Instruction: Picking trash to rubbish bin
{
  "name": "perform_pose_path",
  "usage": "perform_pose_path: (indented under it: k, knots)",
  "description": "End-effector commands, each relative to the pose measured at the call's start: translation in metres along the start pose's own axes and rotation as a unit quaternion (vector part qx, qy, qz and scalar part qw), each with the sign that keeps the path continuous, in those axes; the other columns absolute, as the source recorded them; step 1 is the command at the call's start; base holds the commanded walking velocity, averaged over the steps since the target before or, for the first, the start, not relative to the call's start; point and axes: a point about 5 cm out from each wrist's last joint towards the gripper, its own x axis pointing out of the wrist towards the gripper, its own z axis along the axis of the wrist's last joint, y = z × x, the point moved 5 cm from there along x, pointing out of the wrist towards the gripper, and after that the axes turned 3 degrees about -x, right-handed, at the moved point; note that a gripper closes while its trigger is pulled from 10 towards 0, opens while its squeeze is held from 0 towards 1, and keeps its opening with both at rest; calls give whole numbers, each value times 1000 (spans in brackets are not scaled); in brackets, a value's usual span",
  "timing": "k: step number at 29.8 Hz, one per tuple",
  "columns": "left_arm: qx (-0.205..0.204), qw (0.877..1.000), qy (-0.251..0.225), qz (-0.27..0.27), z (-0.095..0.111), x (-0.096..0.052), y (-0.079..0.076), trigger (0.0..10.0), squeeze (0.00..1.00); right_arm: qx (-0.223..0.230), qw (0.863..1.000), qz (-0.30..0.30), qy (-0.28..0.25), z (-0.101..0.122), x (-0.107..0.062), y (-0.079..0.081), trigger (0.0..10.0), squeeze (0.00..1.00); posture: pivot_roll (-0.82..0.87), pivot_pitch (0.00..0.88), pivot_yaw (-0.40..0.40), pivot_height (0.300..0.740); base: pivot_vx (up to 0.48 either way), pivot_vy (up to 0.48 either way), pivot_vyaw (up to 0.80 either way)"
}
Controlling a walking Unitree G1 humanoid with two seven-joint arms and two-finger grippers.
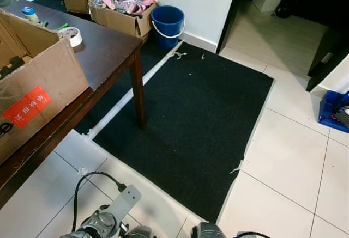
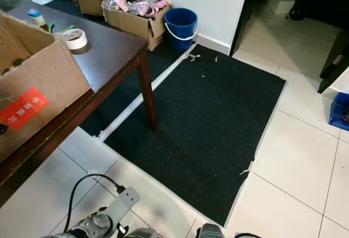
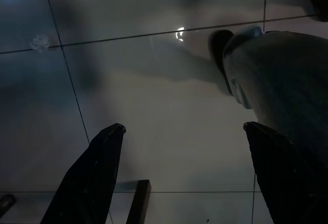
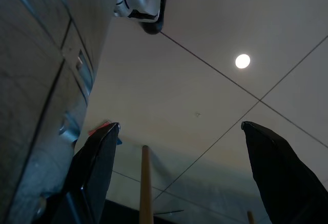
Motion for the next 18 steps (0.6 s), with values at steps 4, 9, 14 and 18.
perform_pose_path:
  k: [4,9,14,18]
  knots:
    - [2,1000,11,-8,-6,1,-6,10000,0,-8,1000,26,-3,7,2,22,10000,0,105,105,-26,740,0,0,-784]
    - [1,1000,11,-8,-6,1,-6,10000,0,-11,1000,27,-2,8,3,23,10000,0,109,104,-27,740,0,0,-800]
    - [2,1000,11,-8,-6,0,-5,10000,0,-13,1000,26,-3,10,3,22,10000,0,109,100,-27,740,0,0,-800]
    - [3,1000,11,-8,-6,0,-5,10000,0,-14,1000,25,-2,12,3,20,10000,0,109,100,-27,740,0,0,-800]
